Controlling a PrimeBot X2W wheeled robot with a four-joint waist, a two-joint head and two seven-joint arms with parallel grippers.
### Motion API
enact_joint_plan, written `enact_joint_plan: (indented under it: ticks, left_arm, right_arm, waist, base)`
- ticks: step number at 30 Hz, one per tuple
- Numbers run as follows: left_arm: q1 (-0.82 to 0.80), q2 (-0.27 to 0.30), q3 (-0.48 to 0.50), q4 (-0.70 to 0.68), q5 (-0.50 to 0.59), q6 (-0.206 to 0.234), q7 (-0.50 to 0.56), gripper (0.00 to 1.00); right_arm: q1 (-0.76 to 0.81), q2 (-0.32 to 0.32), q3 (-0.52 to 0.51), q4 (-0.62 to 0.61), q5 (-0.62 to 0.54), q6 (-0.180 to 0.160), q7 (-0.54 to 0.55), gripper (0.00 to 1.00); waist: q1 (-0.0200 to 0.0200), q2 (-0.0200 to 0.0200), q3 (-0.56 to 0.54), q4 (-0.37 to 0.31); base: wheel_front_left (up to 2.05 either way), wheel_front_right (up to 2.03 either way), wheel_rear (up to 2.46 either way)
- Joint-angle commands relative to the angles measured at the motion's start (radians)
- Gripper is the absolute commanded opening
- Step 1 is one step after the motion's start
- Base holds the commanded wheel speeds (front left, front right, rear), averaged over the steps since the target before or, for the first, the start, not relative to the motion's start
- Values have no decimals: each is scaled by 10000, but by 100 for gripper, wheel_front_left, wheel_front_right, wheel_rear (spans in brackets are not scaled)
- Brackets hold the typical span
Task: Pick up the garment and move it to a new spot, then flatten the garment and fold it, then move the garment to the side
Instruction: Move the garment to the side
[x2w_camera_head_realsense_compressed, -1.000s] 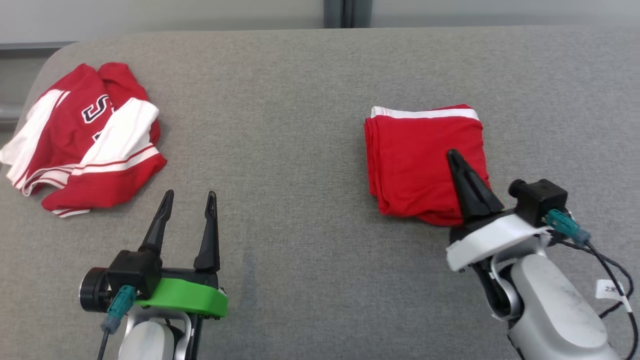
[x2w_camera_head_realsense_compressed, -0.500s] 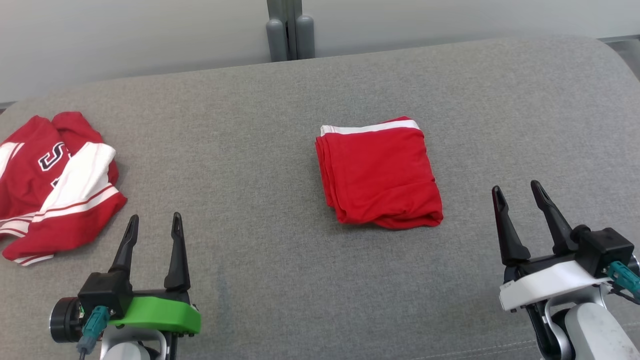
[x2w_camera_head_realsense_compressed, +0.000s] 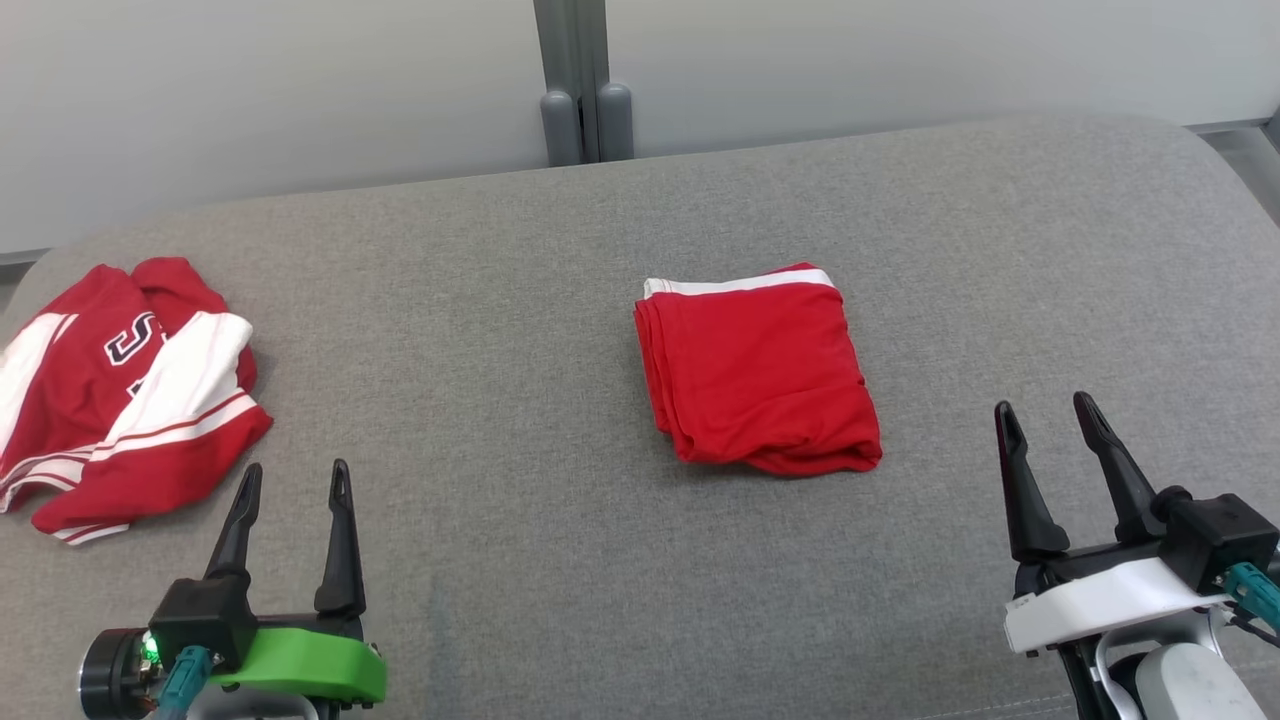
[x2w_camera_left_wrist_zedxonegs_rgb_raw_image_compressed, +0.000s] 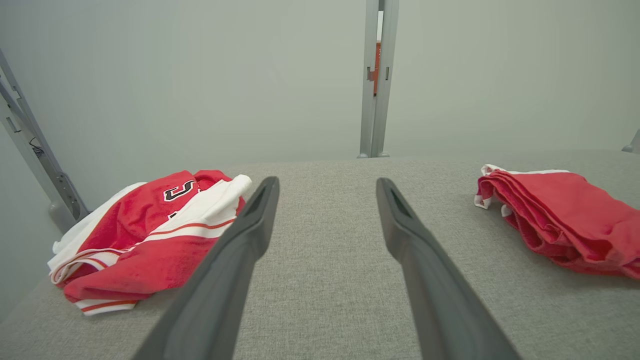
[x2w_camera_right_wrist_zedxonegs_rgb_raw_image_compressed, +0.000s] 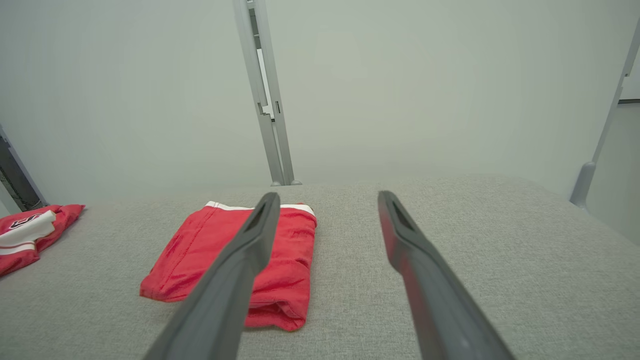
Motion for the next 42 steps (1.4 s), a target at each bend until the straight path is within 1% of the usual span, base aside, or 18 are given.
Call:
enact_joint_plan:
  ticks: [1,6,16,29,42]
  left_arm:
    - [216,127,11,-52,57,-50,10,100]
    - [359,203,7,-98,-1,-113,10,100]
    - [532,174,14,-20,-49,-44,10,100]
    - [553,292,-13,260,48,112,10,100]
    - [467,377,-4,619,-162,258,101,100]
  right_arm:
    - [134,-17,-16,-17,-112,1,-31,100]
    - [168,-36,-56,149,-83,1,-31,100]
    - [381,66,-118,379,-193,1,-31,100]
    - [338,45,-40,659,-312,1,-33,100]
    - [328,46,-17,785,-427,1,-33,100]
  waist:
    - [0,0,-59,67]
    - [0,0,-131,160]
    - [0,0,-352,250]
    - [0,0,-478,265]
    - [0,0,-525,276]
  base:
    - [0,0,0]
    - [0,0,0]
    - [0,0,0]
    - [0,0,0]
    - [0,0,0]
